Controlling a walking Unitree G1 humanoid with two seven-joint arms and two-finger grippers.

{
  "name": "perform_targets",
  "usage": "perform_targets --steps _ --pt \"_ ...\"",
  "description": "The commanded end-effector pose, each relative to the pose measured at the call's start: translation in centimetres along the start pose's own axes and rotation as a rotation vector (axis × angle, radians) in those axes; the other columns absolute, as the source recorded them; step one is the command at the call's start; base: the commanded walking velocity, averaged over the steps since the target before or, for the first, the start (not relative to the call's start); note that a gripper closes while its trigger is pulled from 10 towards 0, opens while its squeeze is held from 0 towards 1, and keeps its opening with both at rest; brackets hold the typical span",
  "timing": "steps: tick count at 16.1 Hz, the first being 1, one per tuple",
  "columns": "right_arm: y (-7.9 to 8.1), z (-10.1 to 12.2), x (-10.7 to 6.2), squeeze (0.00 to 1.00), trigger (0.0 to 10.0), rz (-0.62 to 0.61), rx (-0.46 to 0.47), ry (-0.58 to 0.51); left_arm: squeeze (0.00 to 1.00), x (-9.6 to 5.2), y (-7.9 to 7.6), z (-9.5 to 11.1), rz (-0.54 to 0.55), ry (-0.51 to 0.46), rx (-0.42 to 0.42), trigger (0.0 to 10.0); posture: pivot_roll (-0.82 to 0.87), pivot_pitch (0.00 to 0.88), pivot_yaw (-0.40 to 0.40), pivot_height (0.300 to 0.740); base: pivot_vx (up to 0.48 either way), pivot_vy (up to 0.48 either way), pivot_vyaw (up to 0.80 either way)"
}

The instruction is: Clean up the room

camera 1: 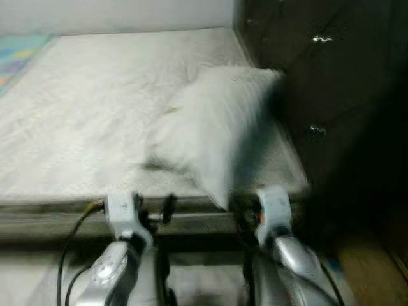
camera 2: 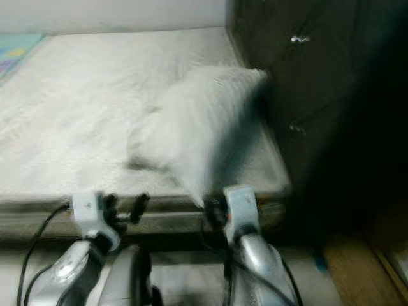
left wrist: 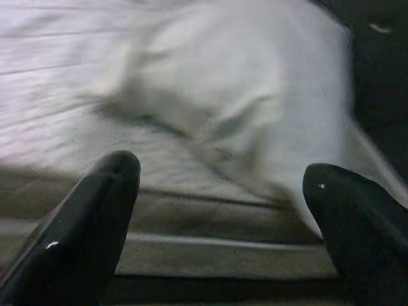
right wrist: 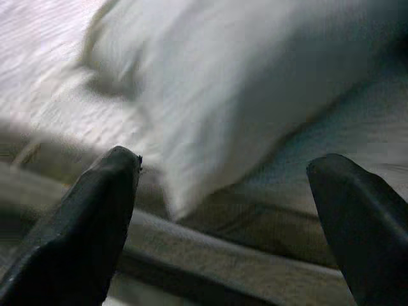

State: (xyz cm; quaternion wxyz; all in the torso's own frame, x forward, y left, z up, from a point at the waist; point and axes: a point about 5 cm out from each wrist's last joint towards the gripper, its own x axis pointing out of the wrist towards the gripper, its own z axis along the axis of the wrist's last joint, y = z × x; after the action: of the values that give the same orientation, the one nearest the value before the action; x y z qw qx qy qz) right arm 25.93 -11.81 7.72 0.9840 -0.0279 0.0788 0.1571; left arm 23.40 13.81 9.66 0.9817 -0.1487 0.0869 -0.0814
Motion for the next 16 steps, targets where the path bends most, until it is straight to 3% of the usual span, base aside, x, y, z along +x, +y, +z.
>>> perform_targets --steps 1,13,16 --pt "0.45 0.53 0.31 0.00 10.0 0.015 0.008 -0.018 0.00 -0.02 0.58 -0.54 0.026 0.033 0.008 10.0 -0.05 0.147 0.059 0.551 0.000 0.000 0.00" --pt "0.67 0.45 0.44 0.00 10.0 0.036 -0.015 -0.023 0.00 -0.08 0.55 -0.66 0.027 0.025 0.004 10.0 -0.05 0.125 0.053 0.551 0.253 0.000 0.00" --pt "0.70 0.45 0.45 0.00 10.0 0.038 -0.015 -0.025 0.00 -0.07 0.57 -0.65 0.030 0.024 0.009 10.0 -0.05 0.124 0.053 0.551 0.000 0.000 0.61"
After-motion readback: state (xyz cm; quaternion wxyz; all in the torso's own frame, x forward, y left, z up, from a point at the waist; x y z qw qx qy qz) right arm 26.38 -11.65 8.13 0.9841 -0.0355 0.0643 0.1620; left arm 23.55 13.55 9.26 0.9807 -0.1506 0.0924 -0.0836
